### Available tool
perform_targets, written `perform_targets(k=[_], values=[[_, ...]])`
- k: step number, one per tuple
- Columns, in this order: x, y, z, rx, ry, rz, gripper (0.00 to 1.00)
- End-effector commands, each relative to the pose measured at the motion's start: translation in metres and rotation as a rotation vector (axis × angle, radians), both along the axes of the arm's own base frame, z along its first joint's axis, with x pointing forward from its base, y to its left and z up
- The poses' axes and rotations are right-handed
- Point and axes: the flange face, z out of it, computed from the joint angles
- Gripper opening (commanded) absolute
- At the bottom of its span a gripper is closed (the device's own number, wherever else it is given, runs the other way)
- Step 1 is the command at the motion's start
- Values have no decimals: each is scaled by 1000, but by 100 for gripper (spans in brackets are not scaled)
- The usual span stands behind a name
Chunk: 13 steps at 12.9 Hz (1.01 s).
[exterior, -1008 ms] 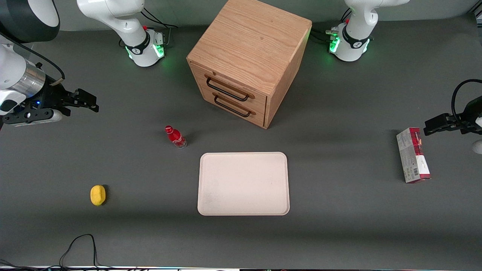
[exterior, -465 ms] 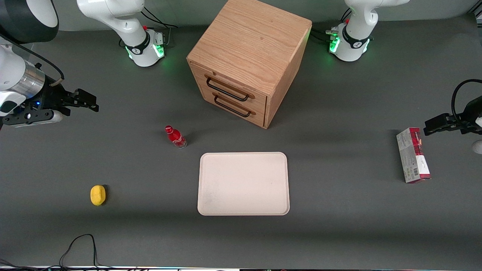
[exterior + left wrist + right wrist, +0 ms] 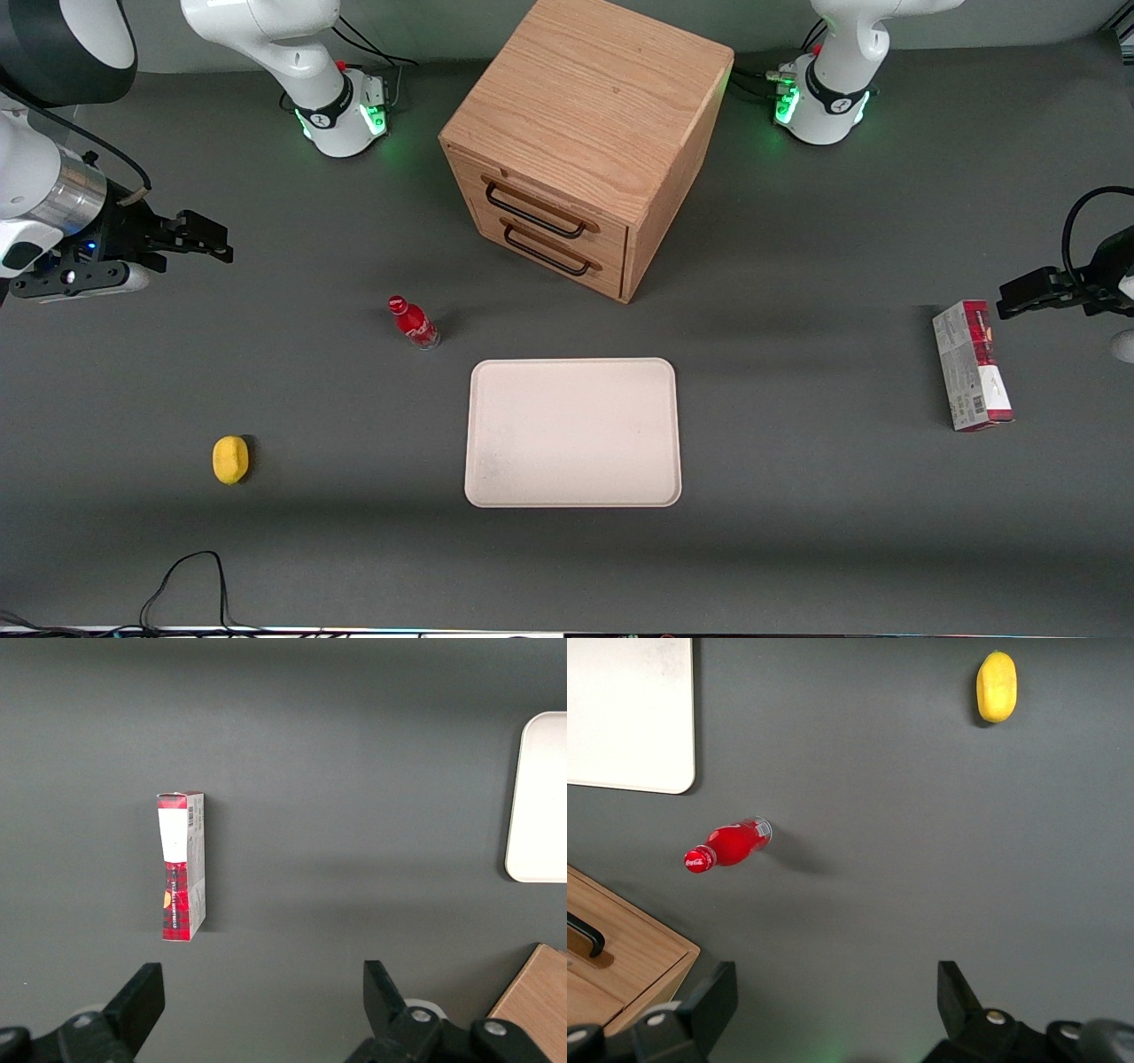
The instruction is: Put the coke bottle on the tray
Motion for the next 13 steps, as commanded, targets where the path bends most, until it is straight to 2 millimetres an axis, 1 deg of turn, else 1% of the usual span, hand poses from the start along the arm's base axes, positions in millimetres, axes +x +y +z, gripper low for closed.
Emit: perform_targets(k=[1,2,4,5,6,7,8,9,10,13], values=[[10,3,7,12,-2,3,100],[18,13,12,15,-13,17,100],[31,58,21,8,4,1,100],[36,87,26,-1,8,-35,100],[37,125,31,-11,16,-63,100],[33,167,33,-27,25,-88,100],[25,199,33,-41,33,-111,100],[18,216,28,-50,43,-118,100],[14,218,22,-59,63,-113,100],[8,215,1,-76,104,-94,100]])
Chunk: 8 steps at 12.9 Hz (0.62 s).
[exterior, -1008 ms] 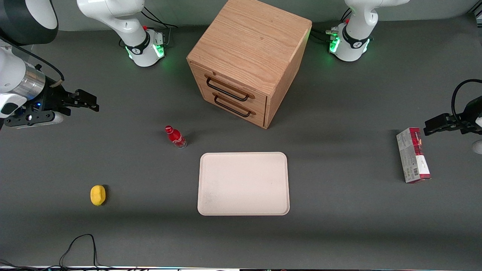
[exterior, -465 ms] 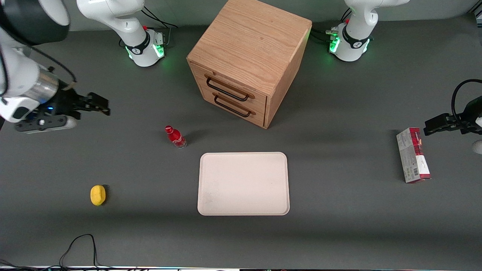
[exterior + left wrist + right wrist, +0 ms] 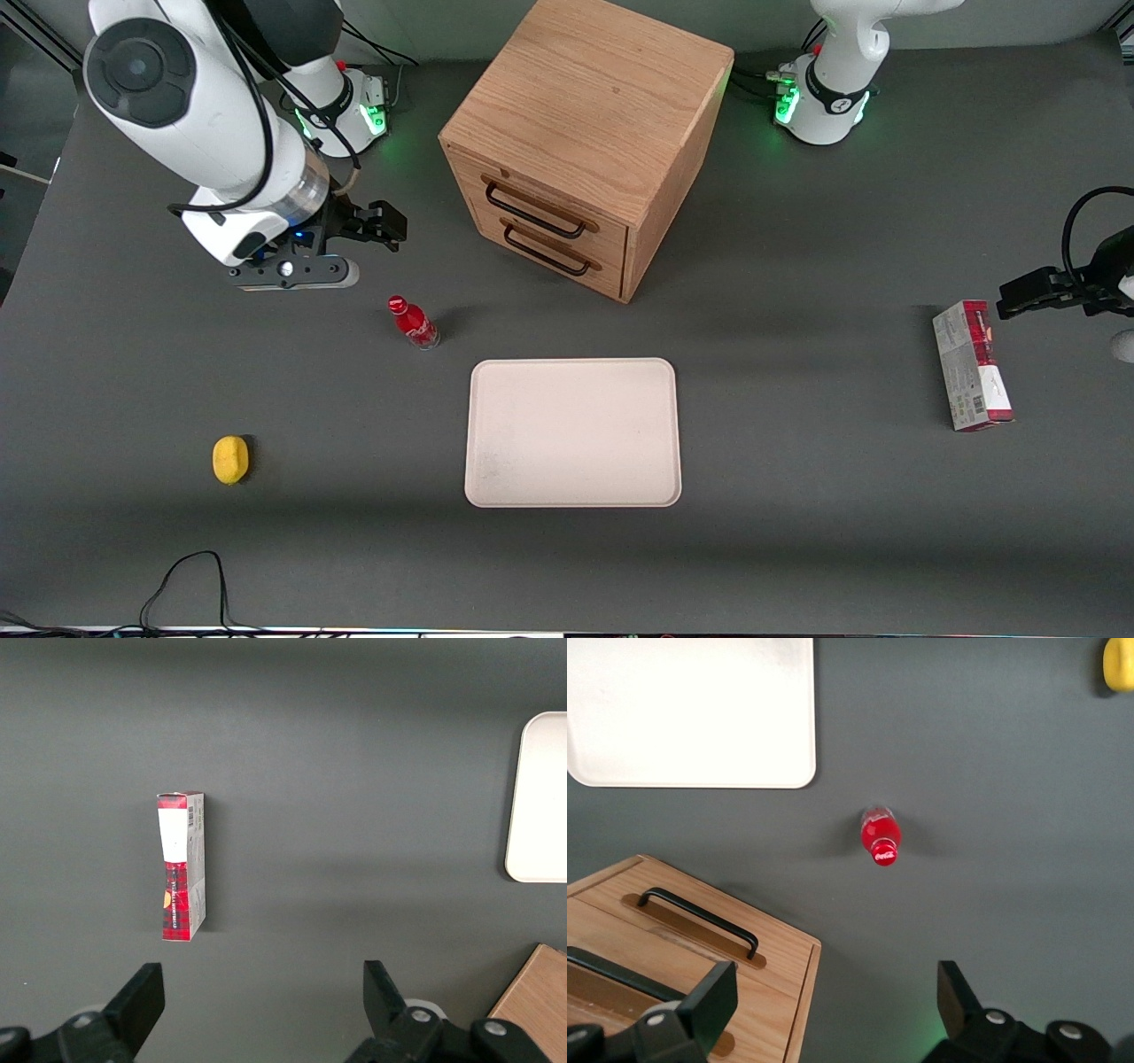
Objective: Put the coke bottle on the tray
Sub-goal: 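Move the open right gripper over the red Coca-Cola bottle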
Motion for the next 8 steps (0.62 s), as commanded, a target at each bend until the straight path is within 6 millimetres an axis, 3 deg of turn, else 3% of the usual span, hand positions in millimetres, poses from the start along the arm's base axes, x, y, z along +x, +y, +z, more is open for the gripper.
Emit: perform_targets(k=[1,5,8], values=[[-1,-14,-16,-4,37,-14,100],[-21,-38,-78,28,-8,21,100],[-45,-48,-147,44,-57,26,100]])
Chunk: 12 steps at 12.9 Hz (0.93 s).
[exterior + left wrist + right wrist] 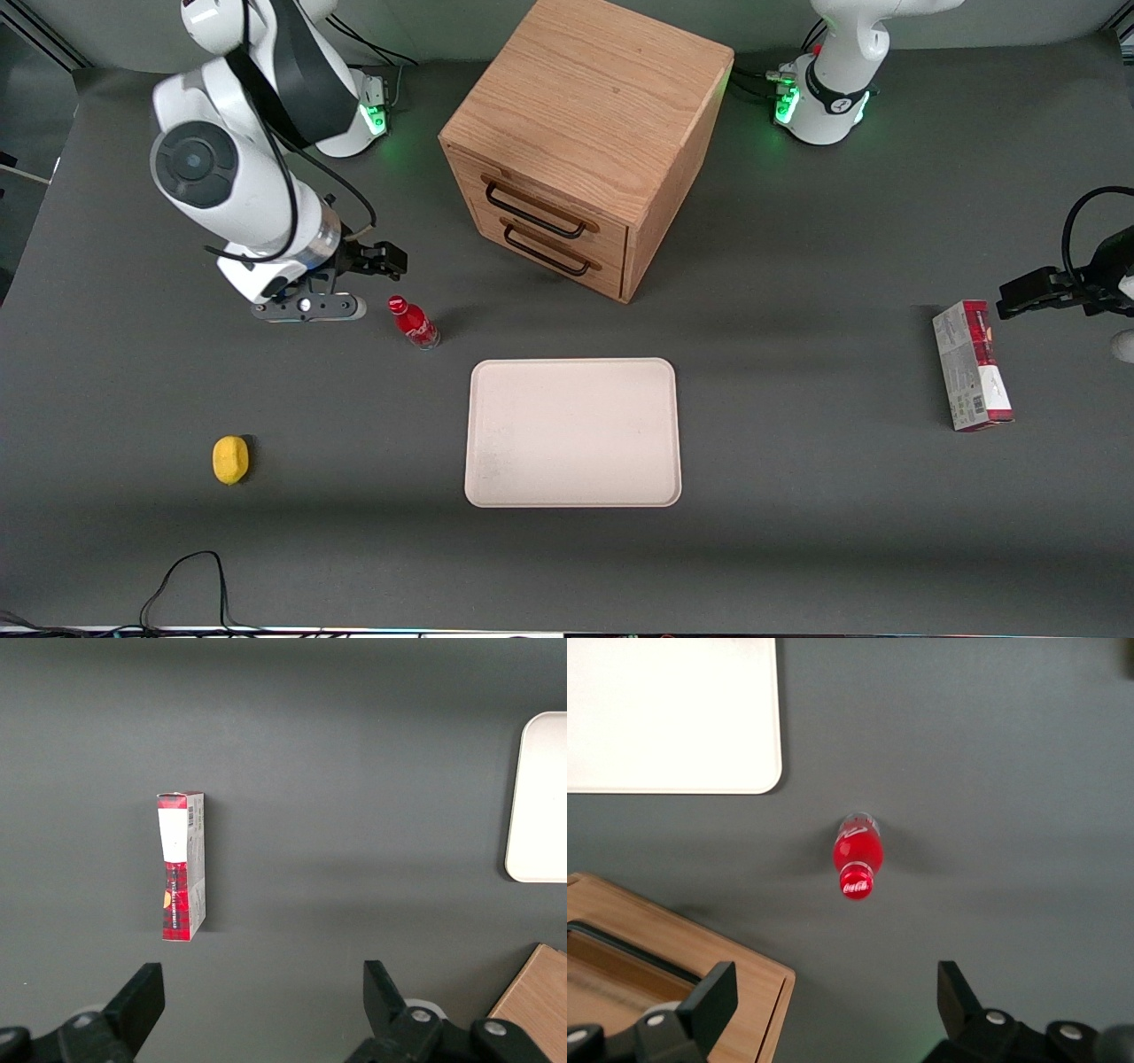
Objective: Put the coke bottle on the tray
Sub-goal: 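Move the open right gripper over the red Coca-Cola bottle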
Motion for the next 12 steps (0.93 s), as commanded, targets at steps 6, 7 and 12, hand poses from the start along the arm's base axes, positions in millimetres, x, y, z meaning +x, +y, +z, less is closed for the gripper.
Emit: perform_targets(k=[6,7,12], values=[[-40,-20,-110,41,-98,30,100],[-39,-20,-113,41,-101,28,100],[-31,-17,-126,42,-113,19,100]])
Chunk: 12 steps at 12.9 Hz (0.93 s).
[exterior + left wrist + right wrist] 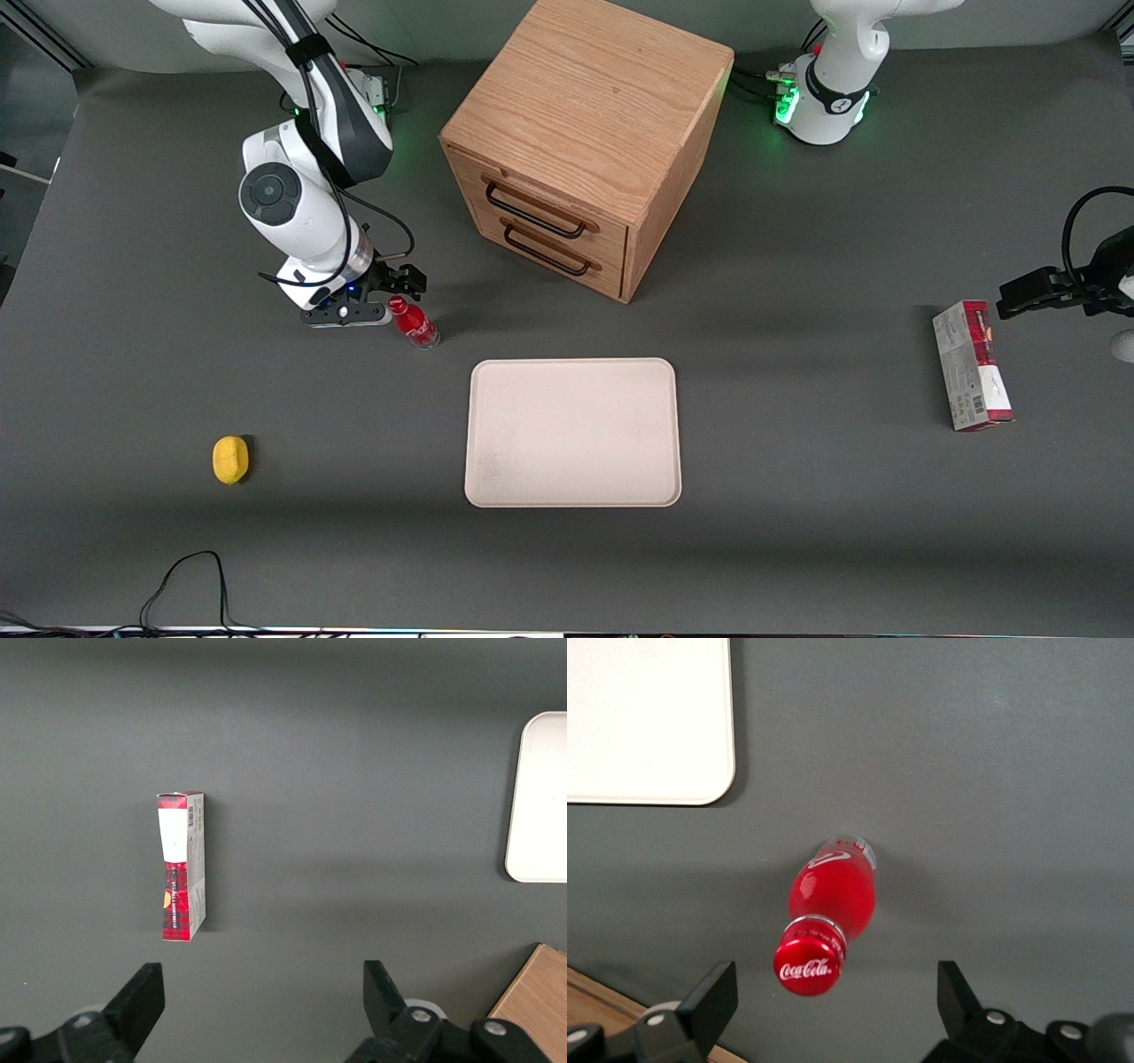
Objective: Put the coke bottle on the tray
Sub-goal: 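Lower the right gripper around the bottle's middle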
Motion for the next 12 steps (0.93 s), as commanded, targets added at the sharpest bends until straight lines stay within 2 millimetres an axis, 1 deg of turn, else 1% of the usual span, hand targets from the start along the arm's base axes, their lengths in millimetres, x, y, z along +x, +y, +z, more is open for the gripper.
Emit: perform_targets(k=[1,5,8,12], values=[[7,3,-5,13,-19,6,100],[10,6,-8,13,-21,4,100],[16,8,-6,16,-30,1,100],[16,9,-5,17,-32,2,97]])
